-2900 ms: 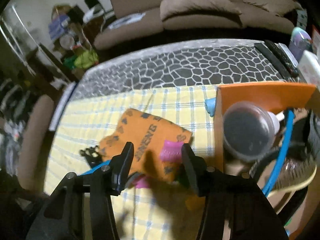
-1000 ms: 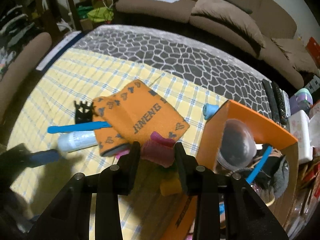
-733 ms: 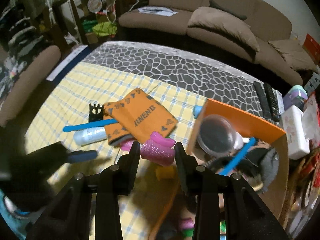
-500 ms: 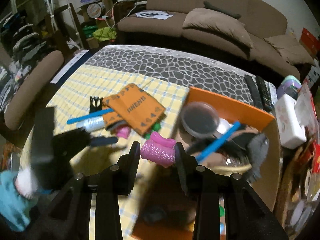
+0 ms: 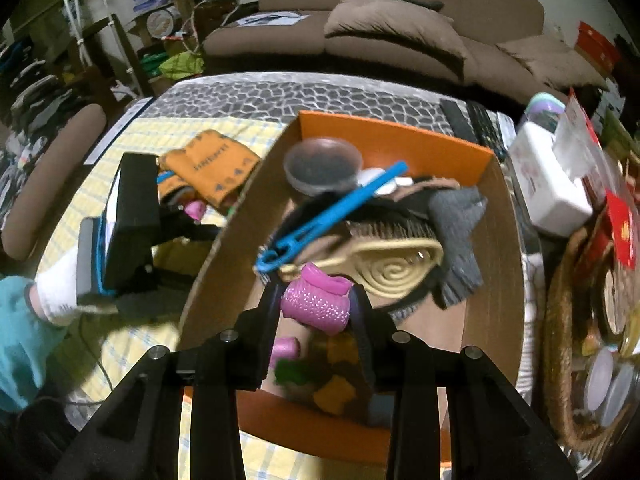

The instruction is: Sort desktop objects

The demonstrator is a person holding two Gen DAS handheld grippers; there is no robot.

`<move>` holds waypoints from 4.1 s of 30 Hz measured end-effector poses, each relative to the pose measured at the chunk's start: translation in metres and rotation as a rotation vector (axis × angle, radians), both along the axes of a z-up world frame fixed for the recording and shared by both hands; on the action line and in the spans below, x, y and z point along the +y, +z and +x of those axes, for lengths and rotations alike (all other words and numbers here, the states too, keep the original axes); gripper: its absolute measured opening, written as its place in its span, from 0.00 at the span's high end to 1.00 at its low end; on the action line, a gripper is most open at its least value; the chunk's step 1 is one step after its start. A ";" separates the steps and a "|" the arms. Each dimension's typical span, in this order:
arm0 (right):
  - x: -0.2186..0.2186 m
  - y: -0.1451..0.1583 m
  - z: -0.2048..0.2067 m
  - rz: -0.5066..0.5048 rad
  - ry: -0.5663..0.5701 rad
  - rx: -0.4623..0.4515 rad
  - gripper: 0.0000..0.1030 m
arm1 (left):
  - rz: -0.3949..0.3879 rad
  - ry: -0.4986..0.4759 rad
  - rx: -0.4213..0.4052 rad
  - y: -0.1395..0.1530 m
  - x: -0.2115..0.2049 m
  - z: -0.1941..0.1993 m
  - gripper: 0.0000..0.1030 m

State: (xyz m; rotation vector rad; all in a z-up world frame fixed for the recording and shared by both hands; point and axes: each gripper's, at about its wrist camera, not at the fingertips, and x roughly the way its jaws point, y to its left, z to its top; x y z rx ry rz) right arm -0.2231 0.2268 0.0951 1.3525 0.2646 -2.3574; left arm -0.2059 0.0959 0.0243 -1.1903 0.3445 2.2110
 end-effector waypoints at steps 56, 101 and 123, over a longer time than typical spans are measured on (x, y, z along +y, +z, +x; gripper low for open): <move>0.066 -0.034 0.023 -0.130 -0.141 -0.064 0.59 | 0.191 0.120 0.000 0.104 0.041 0.078 0.64; 0.022 -0.011 0.127 -0.046 -0.247 0.139 0.00 | 0.159 0.518 0.058 0.100 -0.048 0.192 0.00; 0.020 -0.093 0.108 -0.014 -0.255 0.097 0.00 | 0.066 0.685 0.004 0.014 -0.048 0.177 0.00</move>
